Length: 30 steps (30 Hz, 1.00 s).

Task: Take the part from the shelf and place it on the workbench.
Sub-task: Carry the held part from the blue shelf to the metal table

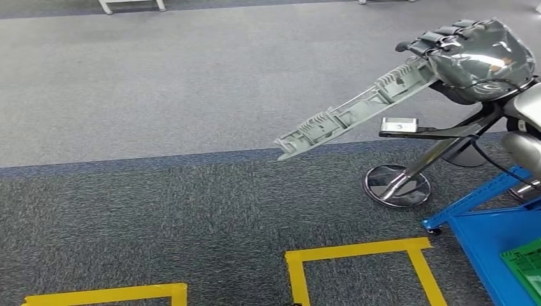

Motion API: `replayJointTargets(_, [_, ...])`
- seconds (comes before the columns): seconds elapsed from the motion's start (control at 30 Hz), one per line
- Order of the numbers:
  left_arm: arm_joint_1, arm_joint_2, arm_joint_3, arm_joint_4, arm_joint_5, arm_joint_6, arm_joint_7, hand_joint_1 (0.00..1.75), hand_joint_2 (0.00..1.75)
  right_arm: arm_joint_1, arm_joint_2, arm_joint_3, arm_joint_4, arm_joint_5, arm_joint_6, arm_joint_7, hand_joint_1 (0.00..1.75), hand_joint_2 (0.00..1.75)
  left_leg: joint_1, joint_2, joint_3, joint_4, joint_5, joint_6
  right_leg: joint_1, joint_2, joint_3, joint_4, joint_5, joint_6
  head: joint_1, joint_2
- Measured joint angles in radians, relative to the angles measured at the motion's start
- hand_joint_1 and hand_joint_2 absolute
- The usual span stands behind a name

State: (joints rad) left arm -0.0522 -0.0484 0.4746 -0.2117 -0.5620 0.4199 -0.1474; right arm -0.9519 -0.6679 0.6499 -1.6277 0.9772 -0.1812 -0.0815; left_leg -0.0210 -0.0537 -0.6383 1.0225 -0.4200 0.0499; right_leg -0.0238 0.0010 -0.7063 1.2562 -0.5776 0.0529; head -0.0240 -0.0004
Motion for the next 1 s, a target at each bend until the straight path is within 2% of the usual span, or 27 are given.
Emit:
replayJointTargets(0.03, [0.001, -0.001, 0.003, 0.000, 0.000, -0.007, 0.005, 0.00, 1.75, -0.001, 0.000, 0.000, 0.001, 0.003, 0.000, 0.000, 1.75, 1.75, 0.003, -0.014, 0.000, 0.005, -0.003, -0.004, -0.004, 0.010, 0.025, -0.064, 0.040, 0.003, 0.000, 0.000])
replayJointTargets(0.07, [0.001, -0.001, 0.006, 0.000, 0.000, -0.011, 0.007, 0.00, 1.75, -0.003, 0.001, 0.000, 0.002, 0.005, 0.000, 0.002, 1.75, 1.75, 0.005, -0.027, -0.003, 0.013, -0.006, -0.010, -0.007, 0.029, 0.052, -0.123, 0.067, 0.006, 0.001, 0.000])
replayJointTargets(0.1, [0.001, -0.001, 0.008, 0.000, 0.000, -0.013, 0.009, 0.00, 1.75, -0.004, 0.001, 0.000, 0.003, 0.007, 0.000, 0.003, 1.75, 1.75, 0.006, -0.039, -0.009, 0.021, -0.009, -0.016, -0.010, 0.047, 0.075, -0.166, 0.080, 0.005, 0.001, 0.000])
replayJointTargets(0.17, [0.002, 0.000, 0.011, 0.000, 0.000, -0.016, 0.012, 0.00, 1.75, -0.004, 0.003, 0.001, 0.006, 0.009, 0.001, 0.003, 1.75, 1.75, 0.009, -0.061, -0.021, 0.030, -0.007, -0.028, -0.009, 0.063, 0.093, -0.193, 0.077, -0.003, 0.001, 0.000])
replayJointTargets(0.2, [0.005, 0.000, 0.011, 0.000, 0.000, -0.017, 0.012, 0.00, 1.75, -0.003, 0.005, 0.001, 0.007, 0.010, 0.001, 0.003, 1.75, 1.75, 0.010, -0.072, -0.025, 0.030, -0.004, -0.033, -0.009, 0.054, 0.097, -0.196, 0.077, -0.010, 0.000, 0.000])
replayJointTargets(0.23, [0.008, 0.000, 0.012, 0.000, 0.000, -0.018, 0.011, 0.00, 1.75, -0.004, 0.007, 0.001, 0.008, 0.011, 0.002, 0.002, 1.75, 1.75, 0.010, -0.073, -0.027, 0.030, -0.005, -0.037, -0.009, 0.043, 0.099, -0.197, 0.078, -0.014, -0.001, 0.000])
replayJointTargets(0.3, [0.011, -0.001, 0.012, 0.000, -0.001, -0.018, 0.006, 0.00, 1.75, -0.006, 0.011, 0.001, 0.009, 0.011, 0.002, 0.001, 1.75, 1.75, 0.007, -0.033, -0.044, 0.067, -0.028, -0.048, -0.010, 0.020, 0.106, -0.202, 0.078, -0.026, -0.007, 0.000])
replayJointTargets(0.37, [0.009, -0.001, 0.012, 0.000, -0.001, -0.018, 0.003, 0.00, 1.75, -0.009, 0.012, 0.001, 0.009, 0.010, 0.003, 0.000, 1.75, 1.75, 0.010, 0.024, -0.096, 0.179, -0.082, -0.057, -0.004, -0.005, 0.112, -0.203, 0.075, -0.036, -0.013, 0.000])
replayJointTargets(0.4, [0.008, -0.002, 0.012, 0.000, -0.001, -0.019, 0.003, 0.00, 1.75, -0.010, 0.012, 0.001, 0.009, 0.010, 0.003, 0.000, 1.75, 1.75, 0.013, 0.036, -0.128, 0.244, -0.107, -0.059, -0.001, -0.018, 0.114, -0.203, 0.073, -0.039, -0.013, 0.000])
replayJointTargets(0.43, [0.007, -0.002, 0.012, 0.000, -0.002, -0.020, 0.002, 0.00, 1.75, -0.009, 0.013, 0.001, 0.009, 0.011, 0.003, -0.001, 1.75, 1.75, 0.016, 0.041, -0.151, 0.291, -0.120, -0.060, 0.002, -0.029, 0.115, -0.203, 0.071, -0.041, -0.013, 0.000])
replayJointTargets(0.47, [0.008, -0.003, 0.012, 0.000, -0.002, -0.021, 0.003, 0.00, 1.75, -0.009, 0.014, 0.001, 0.009, 0.011, 0.004, -0.001, 1.75, 1.75, 0.017, 0.042, -0.158, 0.305, -0.115, -0.059, 0.003, -0.040, 0.117, -0.203, 0.069, -0.043, -0.013, 0.000])
replayJointTargets(0.5, [0.009, -0.004, 0.012, 0.000, -0.002, -0.022, 0.003, 0.00, 1.75, -0.010, 0.014, 0.001, 0.009, 0.011, 0.004, -0.002, 1.75, 1.75, 0.017, 0.043, -0.144, 0.278, -0.092, -0.057, 0.004, -0.050, 0.120, -0.203, 0.067, -0.043, -0.013, 0.000])
replayJointTargets(0.53, [0.010, -0.004, 0.012, 0.000, -0.002, -0.023, 0.004, 0.00, 1.75, -0.011, 0.015, 0.001, 0.009, 0.010, 0.005, -0.002, 1.75, 1.75, 0.016, 0.051, -0.114, 0.218, -0.056, -0.054, 0.005, -0.058, 0.124, -0.203, 0.064, -0.043, -0.013, 0.000])
replayJointTargets(0.6, [0.009, -0.002, 0.012, 0.000, -0.003, -0.025, 0.004, 0.00, 1.75, -0.014, 0.015, 0.001, 0.009, 0.010, 0.006, -0.002, 1.75, 1.75, 0.005, 0.082, -0.047, 0.091, -0.009, -0.046, 0.007, -0.074, 0.131, -0.204, 0.057, -0.039, -0.013, 0.000])
replayJointTargets(0.63, [0.008, -0.001, 0.012, 0.000, -0.006, -0.025, 0.002, 0.00, 1.75, -0.015, 0.015, 0.001, 0.010, 0.010, 0.007, -0.002, 1.75, 1.75, -0.001, 0.095, -0.028, 0.053, -0.003, -0.041, 0.008, -0.080, 0.133, -0.205, 0.055, -0.036, -0.013, 0.000])
replayJointTargets(0.67, [0.007, 0.000, 0.012, 0.000, -0.008, -0.026, -0.002, 0.00, 1.75, -0.015, 0.015, 0.001, 0.010, 0.010, 0.008, -0.003, 1.75, 1.75, -0.007, 0.101, -0.022, 0.037, -0.008, -0.036, 0.009, -0.087, 0.133, -0.207, 0.053, -0.032, -0.013, 0.000])
replayJointTargets(0.73, [0.007, 0.003, 0.012, 0.000, -0.014, -0.027, -0.015, 0.00, 1.75, -0.015, 0.015, 0.001, 0.011, 0.009, 0.010, -0.005, 1.75, 1.75, -0.010, 0.089, -0.017, 0.022, -0.007, -0.023, 0.006, -0.098, 0.137, -0.211, 0.049, -0.021, -0.013, 0.000])
replayJointTargets(0.8, [0.008, 0.003, 0.012, 0.000, -0.018, -0.030, -0.027, 0.00, 1.75, -0.014, 0.015, 0.001, 0.012, 0.007, 0.010, -0.007, 1.75, 1.75, -0.006, 0.073, -0.006, 0.007, -0.002, -0.009, 0.002, -0.067, 0.126, -0.184, 0.028, -0.015, -0.012, 0.000])
replayJointTargets(0.83, [0.007, 0.002, 0.012, 0.000, -0.019, -0.031, -0.031, 0.00, 1.75, -0.014, 0.015, 0.000, 0.012, 0.006, 0.010, -0.007, 1.75, 1.75, -0.002, 0.066, 0.000, 0.001, 0.000, -0.004, 0.000, -0.042, 0.104, -0.143, 0.006, -0.014, -0.010, 0.000])
replayJointTargets(0.87, [0.006, 0.001, 0.012, 0.000, -0.021, -0.033, -0.036, 0.00, 1.75, -0.014, 0.015, 0.000, 0.013, 0.005, 0.010, -0.007, 1.75, 1.75, -0.002, 0.058, 0.002, 0.000, -0.001, 0.000, 0.001, -0.019, 0.073, -0.083, -0.020, -0.014, -0.008, 0.000])
replayJointTargets(0.9, [0.004, 0.000, 0.012, 0.000, -0.021, -0.035, -0.041, 0.00, 1.75, -0.013, 0.015, 0.000, 0.014, 0.004, 0.011, -0.008, 1.75, 1.75, -0.001, 0.049, 0.002, 0.000, -0.001, 0.002, 0.001, -0.009, 0.036, -0.018, -0.043, -0.013, -0.006, 0.000])
replayJointTargets(0.93, [0.002, -0.001, 0.012, 0.000, -0.022, -0.036, -0.047, 0.00, 1.75, -0.011, 0.015, 0.000, 0.014, 0.004, 0.011, -0.008, 1.75, 1.75, -0.001, 0.038, 0.002, 0.000, -0.002, 0.003, 0.001, -0.004, 0.004, 0.033, -0.055, -0.011, -0.005, 0.000])
replayJointTargets(0.97, [0.001, -0.003, 0.012, 0.000, -0.024, -0.037, -0.054, 0.00, 1.75, -0.009, 0.015, 0.000, 0.014, 0.004, 0.011, -0.008, 1.75, 1.75, 0.000, 0.027, 0.003, 0.000, -0.003, 0.003, 0.001, -0.003, -0.015, 0.053, -0.048, -0.010, -0.005, 0.000])
replayJointTargets(1.0, [0.001, -0.005, 0.012, 0.000, -0.026, -0.037, -0.062, 0.00, 1.75, -0.008, 0.015, 0.000, 0.014, 0.004, 0.011, -0.008, 1.75, 1.75, 0.001, 0.015, 0.005, 0.002, -0.004, 0.002, 0.000, -0.002, -0.015, 0.034, -0.021, -0.008, -0.005, 0.000])
